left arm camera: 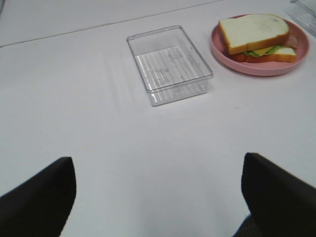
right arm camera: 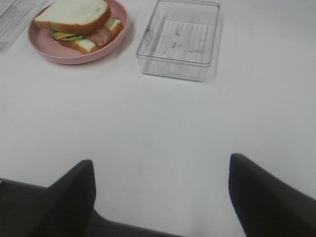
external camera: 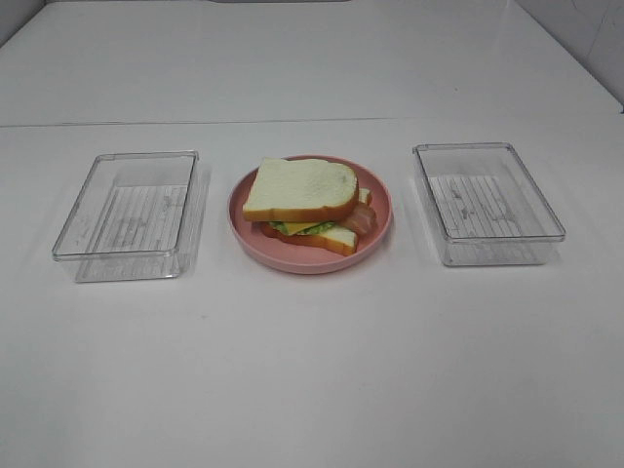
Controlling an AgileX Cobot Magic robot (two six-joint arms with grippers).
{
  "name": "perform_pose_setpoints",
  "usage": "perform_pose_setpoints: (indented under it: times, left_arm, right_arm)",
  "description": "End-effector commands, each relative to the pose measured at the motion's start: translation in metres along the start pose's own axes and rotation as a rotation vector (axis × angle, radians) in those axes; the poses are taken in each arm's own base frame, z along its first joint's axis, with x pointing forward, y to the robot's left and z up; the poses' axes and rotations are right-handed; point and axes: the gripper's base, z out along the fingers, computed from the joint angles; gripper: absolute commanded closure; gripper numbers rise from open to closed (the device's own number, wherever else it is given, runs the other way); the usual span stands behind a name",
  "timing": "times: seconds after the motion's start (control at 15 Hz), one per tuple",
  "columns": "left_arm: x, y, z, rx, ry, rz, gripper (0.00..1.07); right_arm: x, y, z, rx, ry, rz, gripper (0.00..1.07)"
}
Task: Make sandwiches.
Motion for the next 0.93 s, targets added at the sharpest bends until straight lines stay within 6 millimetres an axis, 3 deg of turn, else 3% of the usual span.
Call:
perform_pose_setpoints:
  times: [0.07, 0.27, 0.93]
  left_arm:
    - [0.001, -0.002, -0.001, -0.077, -0.024, -0.049, 0.21]
    - [0.001, -0.002, 0.000, -0.158, -0.025, -0.086, 0.21]
    - [0.001, -0.002, -0.001, -0.158, -0.026, -0.085, 0.21]
  right_arm:
    - [0.000, 0.000, -0.001, 0.105, -0.028, 0.055, 0.36]
    - [0.007, 0.003, -0.011, 0.175, -0.113, 0.082, 0.36]
    - [0.006, 0.003, -0.011, 0.168, -0.110, 0.087, 0.36]
